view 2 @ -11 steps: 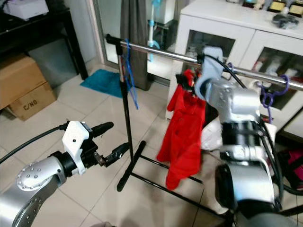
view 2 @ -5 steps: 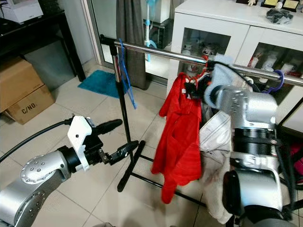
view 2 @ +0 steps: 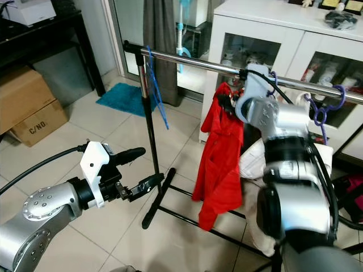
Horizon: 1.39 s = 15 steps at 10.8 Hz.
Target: Hang hanger
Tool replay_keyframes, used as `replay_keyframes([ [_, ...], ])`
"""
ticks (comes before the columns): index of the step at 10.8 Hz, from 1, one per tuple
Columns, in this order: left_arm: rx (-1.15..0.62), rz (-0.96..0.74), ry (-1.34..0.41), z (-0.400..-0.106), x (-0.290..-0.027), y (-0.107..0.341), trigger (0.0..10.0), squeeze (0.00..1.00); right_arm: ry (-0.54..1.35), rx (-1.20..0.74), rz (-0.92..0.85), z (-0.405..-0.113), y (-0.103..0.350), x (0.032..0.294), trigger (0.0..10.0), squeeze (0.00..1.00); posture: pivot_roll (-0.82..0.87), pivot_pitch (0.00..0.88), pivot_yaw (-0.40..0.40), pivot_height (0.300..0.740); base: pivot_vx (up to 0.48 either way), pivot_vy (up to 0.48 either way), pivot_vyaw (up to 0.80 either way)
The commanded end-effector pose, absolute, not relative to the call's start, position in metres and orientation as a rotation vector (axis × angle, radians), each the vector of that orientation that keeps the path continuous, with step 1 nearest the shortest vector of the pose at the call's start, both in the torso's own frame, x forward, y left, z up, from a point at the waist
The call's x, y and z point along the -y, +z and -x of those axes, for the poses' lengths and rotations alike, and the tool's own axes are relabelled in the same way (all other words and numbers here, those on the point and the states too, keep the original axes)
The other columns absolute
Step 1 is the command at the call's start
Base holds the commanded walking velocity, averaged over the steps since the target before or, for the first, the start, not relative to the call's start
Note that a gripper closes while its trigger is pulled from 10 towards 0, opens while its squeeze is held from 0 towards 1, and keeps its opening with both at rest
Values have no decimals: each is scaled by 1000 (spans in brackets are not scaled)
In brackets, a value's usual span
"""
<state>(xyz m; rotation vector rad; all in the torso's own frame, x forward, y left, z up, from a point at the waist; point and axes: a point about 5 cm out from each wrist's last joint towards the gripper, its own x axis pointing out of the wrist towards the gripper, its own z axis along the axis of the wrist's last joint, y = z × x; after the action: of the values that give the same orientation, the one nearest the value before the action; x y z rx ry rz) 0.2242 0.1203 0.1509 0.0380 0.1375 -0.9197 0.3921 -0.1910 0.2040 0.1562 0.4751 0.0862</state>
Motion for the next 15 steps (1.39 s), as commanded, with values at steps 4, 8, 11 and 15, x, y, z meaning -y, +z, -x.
replay_keyframes([
  [4,-134,-45,-907,-225,-122,153,10000,208,88,-473,-127,-397,203,192,0,0,-42,0,11,740,0,0,0],
  [8,-135,-52,-908,-225,-122,153,10000,208,84,-480,-116,-401,199,192,0,0,-39,0,9,740,0,0,0],
  [11,-134,-51,-910,-225,-121,153,10000,212,90,-482,-118,-402,198,191,0,0,-39,0,11,740,0,0,0],
  [15,-135,-60,-916,-226,-120,153,10000,208,96,-485,-120,-403,196,190,0,0,-37,0,15,740,0,0,0],
])
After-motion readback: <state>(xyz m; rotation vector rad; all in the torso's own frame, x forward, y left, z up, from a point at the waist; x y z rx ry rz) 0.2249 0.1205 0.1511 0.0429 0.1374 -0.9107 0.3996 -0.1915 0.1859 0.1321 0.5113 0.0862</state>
